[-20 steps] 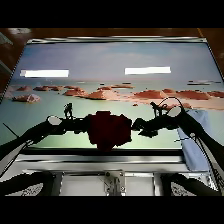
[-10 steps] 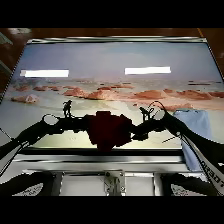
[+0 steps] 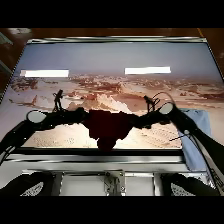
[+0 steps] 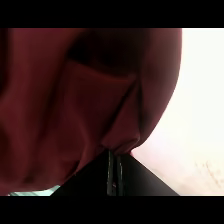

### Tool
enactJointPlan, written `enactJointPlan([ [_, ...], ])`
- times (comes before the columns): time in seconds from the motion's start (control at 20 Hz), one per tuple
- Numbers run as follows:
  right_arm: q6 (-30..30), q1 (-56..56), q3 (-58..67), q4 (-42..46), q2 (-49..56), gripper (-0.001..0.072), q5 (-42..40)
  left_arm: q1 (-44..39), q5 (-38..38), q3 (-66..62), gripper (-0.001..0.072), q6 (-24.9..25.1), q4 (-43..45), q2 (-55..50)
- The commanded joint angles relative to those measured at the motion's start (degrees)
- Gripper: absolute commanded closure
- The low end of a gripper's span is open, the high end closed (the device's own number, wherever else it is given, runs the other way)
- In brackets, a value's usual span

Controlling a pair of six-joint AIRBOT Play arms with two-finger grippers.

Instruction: Fold the shirts.

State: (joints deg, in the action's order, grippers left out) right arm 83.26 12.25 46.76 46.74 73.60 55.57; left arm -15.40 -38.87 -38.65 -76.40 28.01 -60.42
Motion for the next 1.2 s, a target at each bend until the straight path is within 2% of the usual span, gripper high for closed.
enactJointPlan([
  [0.0, -2.23, -5.88, 8.76, 3.82, -10.23, 0.0651, 2.21, 4.70, -5.18, -7.26, 0.0673, 0.70, 4.61, 7.80],
  [0.3, -2.58, -8.22, 28.63, 7.02, -25.40, 0.0651, 1.51, 9.60, -6.45, -27.23, 0.0673, -0.94, 4.66, 20.70],
  [0.5, -2.54, -8.22, 38.38, 8.59, -30.36, 0.0651, 2.14, 9.77, -6.49, -38.38, 0.0673, -4.87, 8.15, 25.42],
  [0.6, -2.43, -8.22, 41.75, 10.49, -32.04, 0.0651, 4.57, 9.77, -7.41, -42.29, 0.0673, -8.44, 13.38, 27.34],
  [0.75, 0.72, -8.22, 44.11, 17.25, -34.45, 0.0651, 12.66, 9.77, -13.99, -45.29, 0.0673, -15.87, 27.58, 29.79],
  [0.9, 3.93, -8.22, 44.04, 21.88, -34.80, 0.0651, 29.22, 9.77, -21.20, -45.33, 0.0672, -21.75, 43.82, 30.91],
  [1.05, 9.84, -8.20, 44.04, 22.53, -31.71, 0.0651, 47.21, 9.77, -27.02, -45.29, 0.0672, -22.32, 54.66, 29.83],
  [1.1, 10.95, -8.22, 43.60, 22.93, -30.40, 0.0651, 50.80, 9.77, -28.37, -45.29, 0.0672, -22.29, 57.53, 29.09],
  [1.15, 12.00, -8.11, 41.81, 22.69, -30.03, 0.0651, 50.56, 9.77, -29.09, -45.29, 0.0672, -22.29, 59.76, 27.98],
])
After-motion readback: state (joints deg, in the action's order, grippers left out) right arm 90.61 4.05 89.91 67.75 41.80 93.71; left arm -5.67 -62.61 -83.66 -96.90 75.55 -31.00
